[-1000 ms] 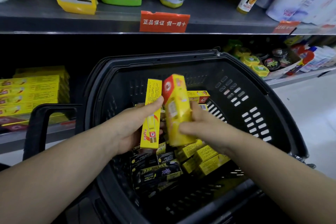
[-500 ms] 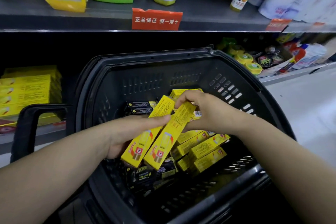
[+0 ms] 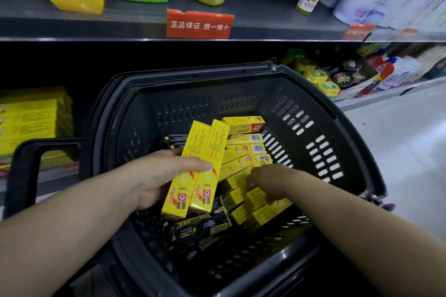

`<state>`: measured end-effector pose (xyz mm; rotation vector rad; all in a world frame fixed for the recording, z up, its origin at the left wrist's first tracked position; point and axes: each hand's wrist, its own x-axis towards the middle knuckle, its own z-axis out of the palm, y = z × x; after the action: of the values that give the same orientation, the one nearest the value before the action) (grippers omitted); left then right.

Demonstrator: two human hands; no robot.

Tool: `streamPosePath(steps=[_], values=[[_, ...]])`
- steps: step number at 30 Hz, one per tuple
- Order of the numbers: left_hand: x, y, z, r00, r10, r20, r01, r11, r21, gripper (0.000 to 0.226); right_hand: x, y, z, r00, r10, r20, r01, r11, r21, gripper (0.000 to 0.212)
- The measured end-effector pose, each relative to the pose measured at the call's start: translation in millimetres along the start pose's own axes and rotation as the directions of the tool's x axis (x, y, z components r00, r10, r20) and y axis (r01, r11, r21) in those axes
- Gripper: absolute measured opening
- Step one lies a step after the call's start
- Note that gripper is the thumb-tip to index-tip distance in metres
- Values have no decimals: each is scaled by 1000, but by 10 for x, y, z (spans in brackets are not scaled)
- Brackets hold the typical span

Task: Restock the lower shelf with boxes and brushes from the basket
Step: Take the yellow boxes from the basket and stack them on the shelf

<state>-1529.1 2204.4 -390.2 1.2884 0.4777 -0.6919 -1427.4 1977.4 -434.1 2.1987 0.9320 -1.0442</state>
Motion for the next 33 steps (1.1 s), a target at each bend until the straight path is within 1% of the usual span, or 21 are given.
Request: streamPosePath(steps=[3,5,7,9,10,11,12,14,15,18,19,20,21,22,23,25,26,27,29,30,33], values=[[0,6,-18,1000,-18,-24,17,1000,-16,20,-63,40,-121,986,-1,-170,7,999,38,57],[-1,13,-27,999,-29,-40,27,999,-46,19,-237,88,-291,935,-28,-353,60,995,81,53],[-15,30,-22,998,-42,-44,38,994,-101,17,-444,68,-432,822,-59,-567,189,966,174,49],[-29,58,0,999,-45,-31,38,983,-178,18,-629,-50,-510,689,-65,-722,309,927,212,55],[-32,65,5,999,-27,-30,20,976,-218,19,-686,-125,-536,633,-55,-772,362,903,232,61],[-26,72,8,999,-2,-37,-8,967,-254,20,-723,-202,-552,596,-34,-802,416,868,272,66],[-17,74,8,998,26,-51,-39,957,-286,23,-743,-280,-567,578,-19,-816,476,820,318,70],[-14,79,9,994,74,-79,-96,938,-332,26,-742,-412,-561,591,-11,-806,590,688,423,71],[-17,78,8,992,96,-87,-120,931,-344,26,-740,-464,-549,613,-20,-790,642,596,482,69],[-32,58,11,976,171,-134,-208,917,-340,32,-718,-573,-494,649,10,-760,741,217,636,60],[-39,50,9,967,197,-161,-240,913,-330,35,-704,-601,-477,647,69,-759,748,139,650,55],[-50,44,6,958,220,-182,-269,907,-325,38,-682,-625,-471,652,145,-744,740,93,666,56],[-66,41,3,951,239,-194,-292,900,-325,40,-652,-637,-467,668,218,-711,719,55,692,65],[-88,40,0,946,254,-200,-309,894,-323,41,-626,-646,-471,686,276,-674,695,27,719,76],[-113,40,-7,942,266,-206,-321,893,-316,42,-616,-661,-493,693,300,-655,681,24,732,78],[-163,35,-32,932,287,-223,-346,889,-300,44,-615,-708,-559,666,285,-689,703,67,708,56],[-193,35,-50,925,300,-231,-361,883,-299,45,-612,-744,-588,656,258,-709,723,53,689,47],[-234,42,-72,919,315,-238,-378,877,-298,45,-615,-788,-621,659,241,-712,733,4,680,45],[-335,73,-134,900,350,-259,-416,868,-271,48,-631,-895,-708,701,207,-682,710,-115,695,52],[-393,92,-174,891,363,-272,-429,869,-246,50,-638,-949,-754,721,184,-668,693,-150,705,56],[-645,149,-372,887,364,-286,-425,884,-193,51,-682,-1102,-951,761,109,-640,648,-168,743,67]])
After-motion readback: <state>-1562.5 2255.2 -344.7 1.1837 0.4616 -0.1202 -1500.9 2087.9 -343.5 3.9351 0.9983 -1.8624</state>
